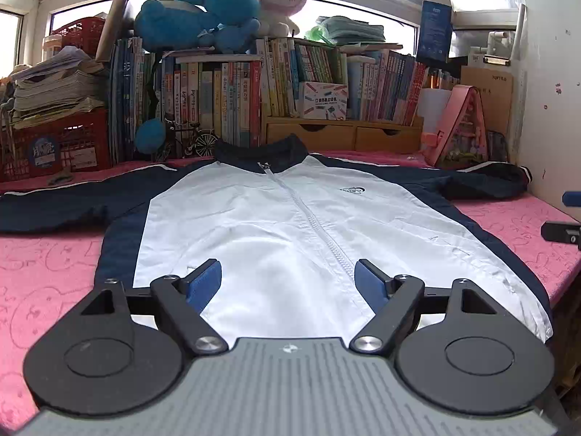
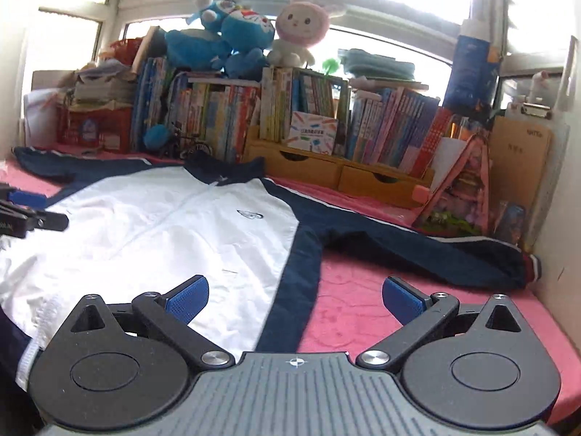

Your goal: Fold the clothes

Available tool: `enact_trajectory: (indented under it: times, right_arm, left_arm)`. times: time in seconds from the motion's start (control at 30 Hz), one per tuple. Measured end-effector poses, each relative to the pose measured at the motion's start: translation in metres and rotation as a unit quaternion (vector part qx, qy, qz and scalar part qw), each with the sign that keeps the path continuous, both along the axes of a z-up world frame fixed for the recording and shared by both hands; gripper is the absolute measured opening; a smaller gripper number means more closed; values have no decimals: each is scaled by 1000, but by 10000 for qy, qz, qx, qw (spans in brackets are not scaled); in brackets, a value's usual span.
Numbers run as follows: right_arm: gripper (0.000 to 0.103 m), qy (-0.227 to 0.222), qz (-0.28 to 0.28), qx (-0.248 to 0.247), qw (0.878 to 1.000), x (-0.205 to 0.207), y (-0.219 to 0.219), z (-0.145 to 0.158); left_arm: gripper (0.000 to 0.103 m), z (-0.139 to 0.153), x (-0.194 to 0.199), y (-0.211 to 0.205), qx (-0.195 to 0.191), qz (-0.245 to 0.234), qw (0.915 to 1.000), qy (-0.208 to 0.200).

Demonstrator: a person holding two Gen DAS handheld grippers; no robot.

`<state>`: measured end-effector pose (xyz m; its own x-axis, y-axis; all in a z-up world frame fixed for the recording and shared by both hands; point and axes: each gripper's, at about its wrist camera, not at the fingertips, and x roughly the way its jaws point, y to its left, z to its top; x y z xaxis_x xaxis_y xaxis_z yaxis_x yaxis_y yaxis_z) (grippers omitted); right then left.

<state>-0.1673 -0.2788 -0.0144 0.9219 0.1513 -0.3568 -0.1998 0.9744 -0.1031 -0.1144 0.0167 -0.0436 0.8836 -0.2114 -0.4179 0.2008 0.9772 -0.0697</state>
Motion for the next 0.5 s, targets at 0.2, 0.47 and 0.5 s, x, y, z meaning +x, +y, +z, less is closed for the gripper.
enact_trajectory:
  times: [0.2, 0.47, 0.5]
  right_arm:
    - [103, -444, 512, 721, 9951, -8, 80, -53]
    - [103, -1099, -417, 29, 9931, 2, 68, -94]
    - [103, -1094, -682, 49, 9916, 4, 53, -95]
  left_arm:
    - [81, -36, -8, 3, -79, 640, 9979, -93]
    - [92, -50, -26, 39, 767, 1470, 9845, -569]
    - [101, -52, -27, 51, 571, 1523, 9854, -513]
